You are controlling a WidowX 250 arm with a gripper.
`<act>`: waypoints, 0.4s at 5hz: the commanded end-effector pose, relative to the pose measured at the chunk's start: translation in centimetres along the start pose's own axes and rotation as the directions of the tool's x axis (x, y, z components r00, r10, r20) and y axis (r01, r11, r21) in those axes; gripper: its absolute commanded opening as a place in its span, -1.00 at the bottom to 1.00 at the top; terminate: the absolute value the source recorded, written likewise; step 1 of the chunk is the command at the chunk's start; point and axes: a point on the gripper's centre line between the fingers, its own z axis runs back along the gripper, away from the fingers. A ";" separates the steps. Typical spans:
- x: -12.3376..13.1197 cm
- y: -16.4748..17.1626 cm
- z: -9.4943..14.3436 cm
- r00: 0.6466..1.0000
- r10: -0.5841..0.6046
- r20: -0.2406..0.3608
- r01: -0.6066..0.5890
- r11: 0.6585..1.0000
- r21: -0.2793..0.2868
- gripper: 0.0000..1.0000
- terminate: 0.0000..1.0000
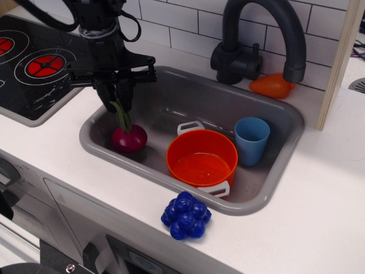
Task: Take beet from pot sink
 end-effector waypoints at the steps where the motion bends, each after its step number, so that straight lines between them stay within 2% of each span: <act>1: 1.4 -0.7 2.8 0.999 0.017 0.047 -0.016 1.000 -0.022 1.00 -1.00; 2: 1.4 -1.3 4.4 0.999 0.022 0.050 -0.019 0.998 -0.068 1.00 -1.00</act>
